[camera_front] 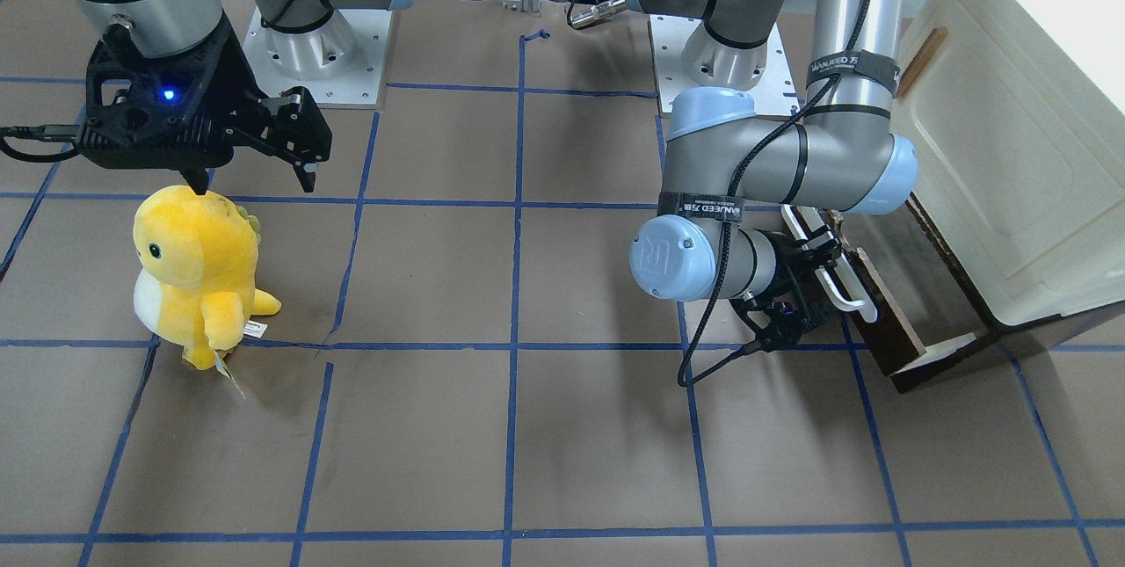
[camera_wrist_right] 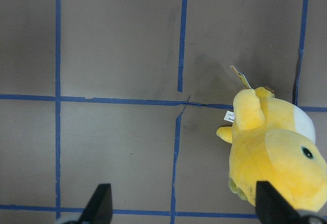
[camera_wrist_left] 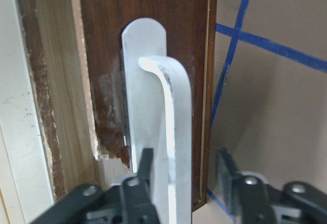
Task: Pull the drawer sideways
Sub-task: 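Keep pulling the drawer slowly outward with the left gripper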
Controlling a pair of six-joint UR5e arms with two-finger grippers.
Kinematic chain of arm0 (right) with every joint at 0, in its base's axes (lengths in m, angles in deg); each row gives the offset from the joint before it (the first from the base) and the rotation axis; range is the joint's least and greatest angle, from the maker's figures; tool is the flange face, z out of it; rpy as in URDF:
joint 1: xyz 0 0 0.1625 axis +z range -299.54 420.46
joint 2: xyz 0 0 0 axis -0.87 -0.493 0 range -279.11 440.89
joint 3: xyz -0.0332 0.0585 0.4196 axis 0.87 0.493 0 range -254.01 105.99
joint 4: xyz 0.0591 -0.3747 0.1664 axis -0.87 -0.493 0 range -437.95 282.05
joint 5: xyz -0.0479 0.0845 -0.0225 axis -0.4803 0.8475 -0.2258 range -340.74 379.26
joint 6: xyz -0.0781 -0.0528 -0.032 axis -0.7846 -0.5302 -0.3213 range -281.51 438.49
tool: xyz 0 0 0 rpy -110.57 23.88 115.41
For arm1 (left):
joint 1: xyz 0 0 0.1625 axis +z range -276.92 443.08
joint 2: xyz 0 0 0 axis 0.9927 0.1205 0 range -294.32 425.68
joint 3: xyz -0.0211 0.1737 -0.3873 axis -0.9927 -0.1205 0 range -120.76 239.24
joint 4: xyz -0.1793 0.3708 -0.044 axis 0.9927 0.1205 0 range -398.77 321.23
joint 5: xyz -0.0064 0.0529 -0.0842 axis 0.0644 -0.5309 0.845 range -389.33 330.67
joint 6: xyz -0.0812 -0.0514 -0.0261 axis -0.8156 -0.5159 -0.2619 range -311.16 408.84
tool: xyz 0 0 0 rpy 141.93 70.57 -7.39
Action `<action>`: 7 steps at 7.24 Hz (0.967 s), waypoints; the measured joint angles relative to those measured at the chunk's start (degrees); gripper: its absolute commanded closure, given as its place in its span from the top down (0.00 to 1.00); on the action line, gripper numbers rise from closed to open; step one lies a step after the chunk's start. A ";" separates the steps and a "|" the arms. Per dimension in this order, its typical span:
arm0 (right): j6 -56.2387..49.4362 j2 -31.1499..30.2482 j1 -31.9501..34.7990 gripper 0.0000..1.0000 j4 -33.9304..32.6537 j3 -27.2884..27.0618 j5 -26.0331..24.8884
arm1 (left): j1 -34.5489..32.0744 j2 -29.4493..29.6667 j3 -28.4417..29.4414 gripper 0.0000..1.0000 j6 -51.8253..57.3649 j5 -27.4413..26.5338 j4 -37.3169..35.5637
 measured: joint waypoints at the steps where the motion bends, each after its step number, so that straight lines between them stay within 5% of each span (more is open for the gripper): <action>1: 0.02 0.00 0.00 1.00 0.00 0.00 -0.02 | 0.02 -0.03 -0.03 0.39 0.14 -0.05 0.02; 2: 0.02 0.00 0.00 1.00 0.00 0.00 -0.06 | 0.03 -0.06 -0.05 0.34 0.25 -0.11 0.08; 4: 0.03 0.00 0.00 1.00 0.00 0.00 -0.05 | 0.03 -0.20 -0.06 0.06 0.32 -0.09 0.18; 7: 0.03 0.00 0.00 1.00 0.00 0.00 -0.05 | 0.04 -0.44 -0.07 0.00 0.33 -0.04 0.71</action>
